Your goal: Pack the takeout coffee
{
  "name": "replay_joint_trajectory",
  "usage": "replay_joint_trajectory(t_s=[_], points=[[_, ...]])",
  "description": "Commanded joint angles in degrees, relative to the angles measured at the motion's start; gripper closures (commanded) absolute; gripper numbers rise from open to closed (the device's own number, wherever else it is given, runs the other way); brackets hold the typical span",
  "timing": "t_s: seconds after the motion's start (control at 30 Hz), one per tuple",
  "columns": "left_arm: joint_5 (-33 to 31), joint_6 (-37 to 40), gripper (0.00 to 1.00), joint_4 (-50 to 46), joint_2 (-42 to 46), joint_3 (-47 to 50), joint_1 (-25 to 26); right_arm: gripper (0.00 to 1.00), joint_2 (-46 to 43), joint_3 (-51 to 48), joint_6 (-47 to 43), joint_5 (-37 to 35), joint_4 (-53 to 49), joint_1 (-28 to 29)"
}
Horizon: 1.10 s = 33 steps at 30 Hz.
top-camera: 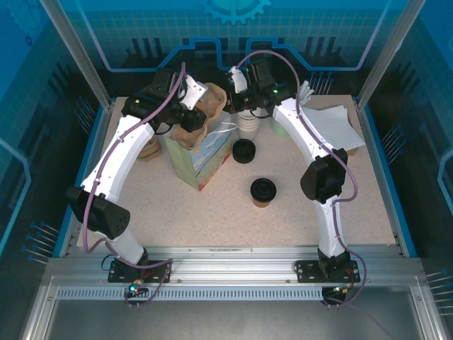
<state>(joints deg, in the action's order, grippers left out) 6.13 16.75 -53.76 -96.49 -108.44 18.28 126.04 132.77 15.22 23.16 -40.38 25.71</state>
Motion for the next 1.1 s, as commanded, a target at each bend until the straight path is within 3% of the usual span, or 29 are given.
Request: replay_joint_trajectory(t_s=[0.0,1.07], points=[[2.11,1.39,0.68,-2.03,1.39,-0.71,0.35,0.89,1.03,2.23,0.68,0.31,-0.84,-0.42],[4.26,3.15,0.69,-1.25,2.14,1.3,0.61,0.89,1.75,3.46,0.87,0.32,-1.46,-0.41]])
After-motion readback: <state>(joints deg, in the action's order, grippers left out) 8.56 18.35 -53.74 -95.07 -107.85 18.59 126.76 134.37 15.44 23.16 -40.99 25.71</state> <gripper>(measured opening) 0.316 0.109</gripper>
